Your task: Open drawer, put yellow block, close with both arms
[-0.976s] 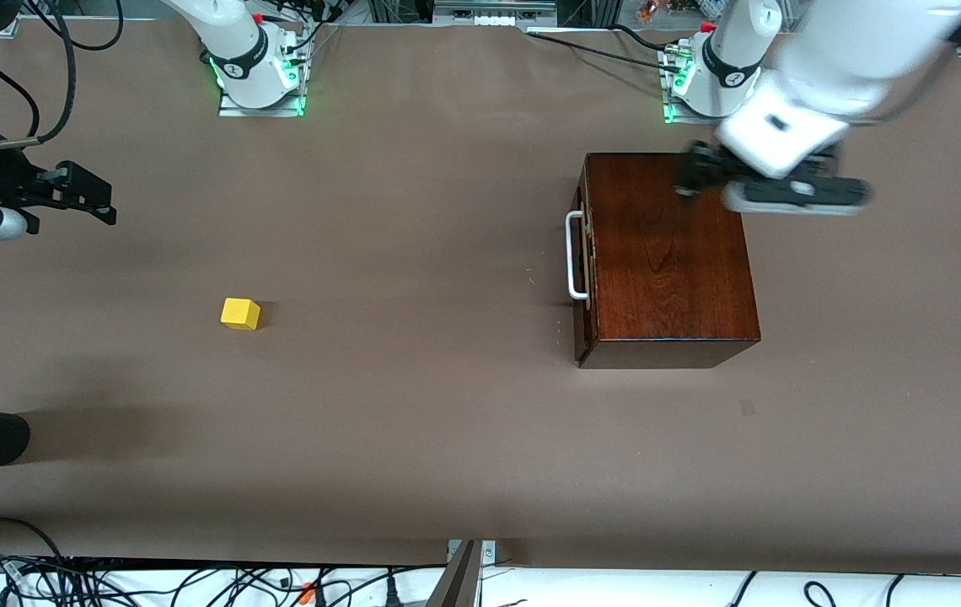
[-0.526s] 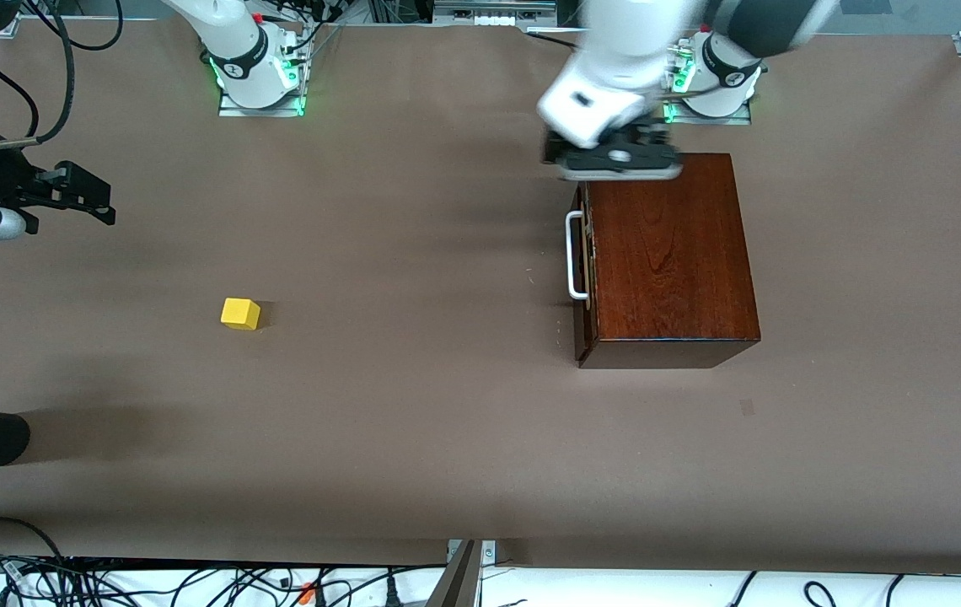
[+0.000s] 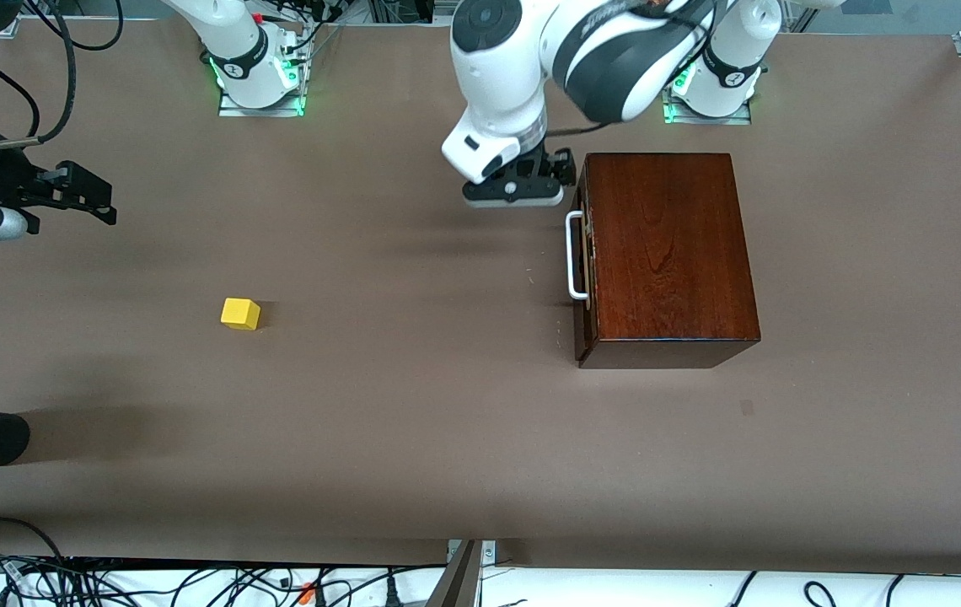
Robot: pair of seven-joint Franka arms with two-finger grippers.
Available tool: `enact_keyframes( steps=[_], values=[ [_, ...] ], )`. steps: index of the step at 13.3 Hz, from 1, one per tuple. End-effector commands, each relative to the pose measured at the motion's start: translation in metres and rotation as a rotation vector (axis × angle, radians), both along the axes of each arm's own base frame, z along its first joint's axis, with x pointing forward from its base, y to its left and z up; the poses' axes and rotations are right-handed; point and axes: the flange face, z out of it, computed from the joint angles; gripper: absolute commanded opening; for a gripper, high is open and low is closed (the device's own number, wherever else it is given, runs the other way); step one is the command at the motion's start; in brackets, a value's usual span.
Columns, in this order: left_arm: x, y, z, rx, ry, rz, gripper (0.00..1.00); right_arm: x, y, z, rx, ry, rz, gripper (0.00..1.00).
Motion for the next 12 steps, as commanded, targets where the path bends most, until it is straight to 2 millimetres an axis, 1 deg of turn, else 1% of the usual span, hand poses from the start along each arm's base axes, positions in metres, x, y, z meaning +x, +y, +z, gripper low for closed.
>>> enact_keyframes(
  steps=[1,3,5,8,10,12],
  values=[
    [0.017,-0.005,-0.021,0.038,-0.045,-0.029,1.0,0.001,0.002,0.003,0.024,-0.006,0.013,1.0],
    [0.025,0.0,-0.041,0.071,-0.034,-0.041,1.0,0.001,0.005,0.004,0.024,-0.006,0.017,1.0],
    [0.033,0.007,-0.059,0.091,-0.004,-0.1,1.0,0.001,0.007,0.004,0.024,-0.007,0.021,1.0],
    [0.053,0.028,-0.084,0.122,0.019,-0.09,1.0,0.0,0.008,0.005,0.024,-0.007,0.022,1.0],
    [0.055,0.036,-0.102,0.13,0.009,-0.085,1.0,0.0,0.008,0.005,0.025,-0.01,0.022,1.0],
    [0.058,0.04,-0.114,0.12,-0.003,-0.049,1.0,0.0,0.01,0.004,0.025,-0.009,0.025,1.0]
  ],
)
